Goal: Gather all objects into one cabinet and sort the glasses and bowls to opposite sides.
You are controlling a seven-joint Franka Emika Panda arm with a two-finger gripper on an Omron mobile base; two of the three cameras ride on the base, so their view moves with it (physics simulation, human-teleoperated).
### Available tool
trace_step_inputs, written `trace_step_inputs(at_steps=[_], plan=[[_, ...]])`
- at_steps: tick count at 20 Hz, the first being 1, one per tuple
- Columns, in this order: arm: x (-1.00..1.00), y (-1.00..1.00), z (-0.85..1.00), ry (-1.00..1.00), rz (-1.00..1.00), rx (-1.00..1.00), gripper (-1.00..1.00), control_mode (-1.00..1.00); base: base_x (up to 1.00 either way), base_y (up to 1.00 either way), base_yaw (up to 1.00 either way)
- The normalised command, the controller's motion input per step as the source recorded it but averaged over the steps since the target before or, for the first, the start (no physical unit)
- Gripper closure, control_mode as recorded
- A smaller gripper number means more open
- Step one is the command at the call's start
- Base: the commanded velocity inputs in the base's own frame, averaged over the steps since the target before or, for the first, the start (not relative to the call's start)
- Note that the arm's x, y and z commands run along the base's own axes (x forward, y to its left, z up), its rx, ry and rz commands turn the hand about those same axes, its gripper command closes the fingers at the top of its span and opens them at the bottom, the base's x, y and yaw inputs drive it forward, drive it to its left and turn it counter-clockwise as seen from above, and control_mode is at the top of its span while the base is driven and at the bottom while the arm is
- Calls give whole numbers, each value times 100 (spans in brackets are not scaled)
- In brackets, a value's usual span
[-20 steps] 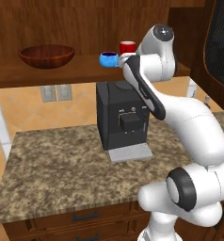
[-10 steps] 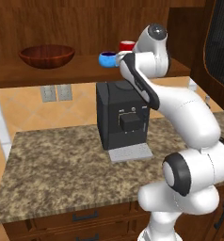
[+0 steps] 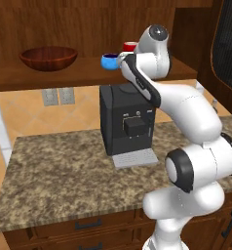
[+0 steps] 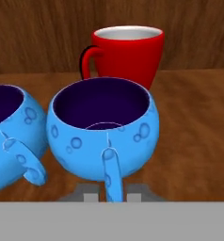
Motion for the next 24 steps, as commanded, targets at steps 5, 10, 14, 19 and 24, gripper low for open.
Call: trace_step_inputs(at_steps=[5, 10, 14, 19, 24], plan=[[-8, 2, -2, 0, 2, 0, -100, -100, 0, 0, 0], [-84, 0, 0, -2, 0, 0, -100, -100, 0, 0, 0], [-100, 0, -14, -10, 0, -1, -100, -100, 0, 0, 0], [-100, 0, -21, -22, 0, -3, -100, -100, 0, 0, 0], [-100, 0, -10, -23, 0, -2, -100, -100, 0, 0, 0]])
